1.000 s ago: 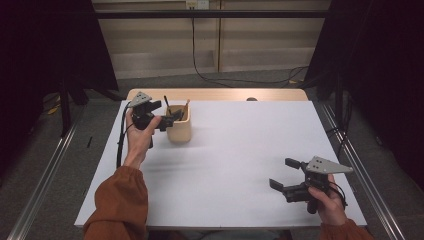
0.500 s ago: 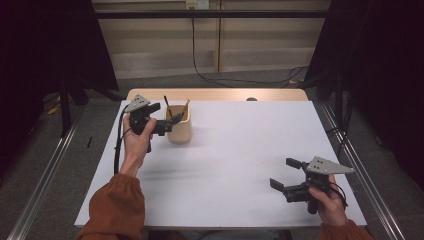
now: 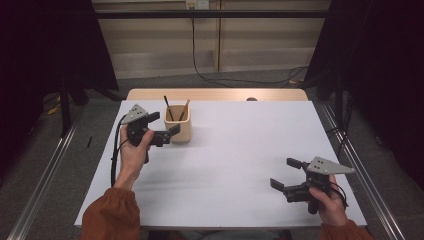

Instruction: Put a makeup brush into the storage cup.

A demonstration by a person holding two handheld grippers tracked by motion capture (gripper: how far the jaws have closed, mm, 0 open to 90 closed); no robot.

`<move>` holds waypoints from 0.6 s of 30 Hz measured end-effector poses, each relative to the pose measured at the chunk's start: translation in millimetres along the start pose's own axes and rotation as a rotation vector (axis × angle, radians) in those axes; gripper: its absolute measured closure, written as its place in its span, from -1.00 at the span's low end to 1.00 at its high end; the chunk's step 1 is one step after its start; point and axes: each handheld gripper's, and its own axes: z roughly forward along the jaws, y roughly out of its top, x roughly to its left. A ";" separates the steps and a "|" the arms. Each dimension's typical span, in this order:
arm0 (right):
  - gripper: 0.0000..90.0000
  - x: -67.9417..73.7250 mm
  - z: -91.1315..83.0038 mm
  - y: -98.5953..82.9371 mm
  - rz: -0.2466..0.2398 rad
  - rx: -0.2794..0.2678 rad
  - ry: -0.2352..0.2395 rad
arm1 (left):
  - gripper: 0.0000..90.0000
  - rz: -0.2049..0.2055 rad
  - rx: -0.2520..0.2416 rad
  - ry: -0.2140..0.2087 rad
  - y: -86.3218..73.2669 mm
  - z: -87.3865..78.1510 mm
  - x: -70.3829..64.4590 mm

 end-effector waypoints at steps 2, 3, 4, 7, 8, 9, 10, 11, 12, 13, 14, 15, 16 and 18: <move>-0.97 0.1 0.0 0.0 0.000 0.000 0.000 | -0.95 -0.001 -0.004 0.001 -1.3 -1.9 -1.4; -0.97 0.1 0.0 0.0 0.000 0.000 -0.001 | -0.95 0.002 0.000 0.002 -2.3 -3.9 -2.7; -0.97 0.0 0.0 0.0 0.000 0.000 -0.001 | -0.95 0.008 0.000 0.002 -4.6 -8.0 -4.8; -0.97 0.1 0.3 -0.1 -0.001 0.002 -0.001 | -0.95 0.005 -0.007 -0.003 -7.1 -11.1 -7.0; -0.97 0.2 0.3 -0.1 -0.001 0.003 -0.001 | -0.95 0.007 -0.006 -0.003 -8.7 -13.2 -8.7; -0.97 0.4 0.8 -0.2 -0.004 0.004 -0.001 | -0.95 0.013 -0.003 -0.002 -10.0 -14.8 -10.2; -0.97 0.5 1.0 -0.2 -0.003 0.006 -0.002 | -0.95 0.016 -0.002 -0.005 -12.1 -17.2 -12.4; -0.97 0.5 1.0 -0.2 -0.003 0.006 -0.002 | -0.95 0.016 -0.002 -0.005 -12.1 -17.2 -12.4; -0.97 0.4 1.0 -0.2 -0.007 0.005 0.000 | -0.95 0.009 -0.012 -0.013 -14.5 -20.2 -14.6; -0.97 0.5 0.9 -0.2 -0.004 0.004 -0.001 | -0.95 0.007 -0.015 -0.016 -15.8 -21.7 -16.2; -0.97 0.5 0.9 -0.2 -0.004 0.004 -0.001 | -0.95 0.007 -0.015 -0.016 -15.8 -21.7 -16.2; -0.97 0.3 0.6 -0.2 -0.003 0.004 -0.002 | -0.95 0.004 -0.023 -0.016 -17.2 -23.3 -18.0; -0.97 0.1 0.5 -0.2 -0.001 0.003 -0.002 | -0.95 0.000 -0.033 -0.024 -19.0 -25.7 -19.9; -0.97 0.3 0.5 -0.2 -0.002 0.005 -0.003 | -0.96 0.018 -0.025 -0.022 -22.4 -30.8 -26.1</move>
